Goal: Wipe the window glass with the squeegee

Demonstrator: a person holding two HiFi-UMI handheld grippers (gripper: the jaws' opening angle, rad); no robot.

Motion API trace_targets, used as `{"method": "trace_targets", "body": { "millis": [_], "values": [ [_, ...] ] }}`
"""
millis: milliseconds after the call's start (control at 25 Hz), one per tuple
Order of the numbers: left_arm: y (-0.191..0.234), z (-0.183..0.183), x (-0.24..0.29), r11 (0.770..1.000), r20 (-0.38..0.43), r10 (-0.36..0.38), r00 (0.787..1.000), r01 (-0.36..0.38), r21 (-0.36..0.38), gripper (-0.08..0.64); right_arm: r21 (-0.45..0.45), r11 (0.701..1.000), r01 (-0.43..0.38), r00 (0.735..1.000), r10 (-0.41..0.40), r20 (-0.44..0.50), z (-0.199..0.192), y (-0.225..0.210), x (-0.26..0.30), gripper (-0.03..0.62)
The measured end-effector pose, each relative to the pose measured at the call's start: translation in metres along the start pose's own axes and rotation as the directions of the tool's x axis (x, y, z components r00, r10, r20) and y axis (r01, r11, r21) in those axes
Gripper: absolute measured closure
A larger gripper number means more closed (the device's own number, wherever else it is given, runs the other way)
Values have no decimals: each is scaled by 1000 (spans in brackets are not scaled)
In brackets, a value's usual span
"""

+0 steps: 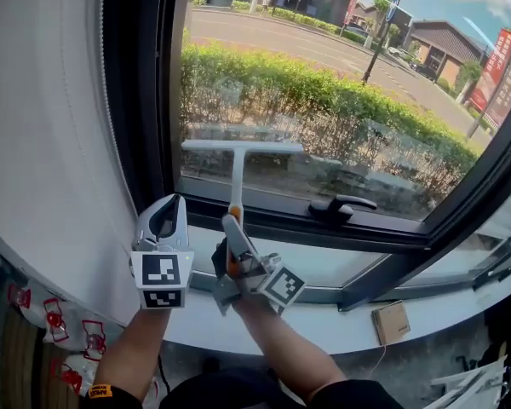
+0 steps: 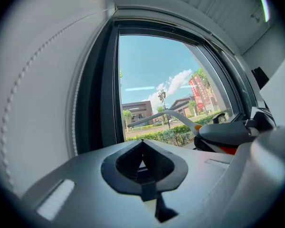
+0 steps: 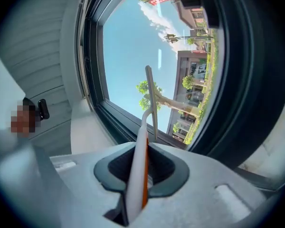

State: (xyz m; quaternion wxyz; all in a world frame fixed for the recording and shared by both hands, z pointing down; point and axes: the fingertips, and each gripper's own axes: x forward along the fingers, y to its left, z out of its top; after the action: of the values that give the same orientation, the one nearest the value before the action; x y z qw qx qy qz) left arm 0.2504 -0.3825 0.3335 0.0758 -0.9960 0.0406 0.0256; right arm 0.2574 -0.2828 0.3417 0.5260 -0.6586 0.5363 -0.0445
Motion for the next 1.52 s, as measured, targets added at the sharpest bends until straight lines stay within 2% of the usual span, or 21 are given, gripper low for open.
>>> {"method": "trace_targets", "body": {
  "millis": [280,600,800,960,1120,1360,1520],
  "values": [
    [-5,-31,1,1000,-63,-4,998,5,5,543,41,996,85,996,-84,-17,-23,-39,-33,551],
    [-11,-50,4,1000,-104,-16,994,17,2,543,51,994,99,995,-98,-20,-29,-51,-43,551],
    [-15,-38,7,1000,-82,-30,996,30,-2,543,42,997,71,997,-70,-30,-26,-36,-41,552],
    [-24,-2,15,999,-4,-54,999,54,-1,543,-28,1000,0,1000,-1,-25,-1,-4,-32,552],
    [-37,56,25,996,108,-87,990,86,13,543,-123,988,-97,995,98,2,48,41,-14,552],
    [-58,153,36,993,281,-119,952,110,48,543,-233,952,-199,975,216,49,130,100,12,552],
    [-67,200,39,993,361,-118,925,102,64,543,-240,938,-252,961,271,49,167,119,26,552]
  ]
}}
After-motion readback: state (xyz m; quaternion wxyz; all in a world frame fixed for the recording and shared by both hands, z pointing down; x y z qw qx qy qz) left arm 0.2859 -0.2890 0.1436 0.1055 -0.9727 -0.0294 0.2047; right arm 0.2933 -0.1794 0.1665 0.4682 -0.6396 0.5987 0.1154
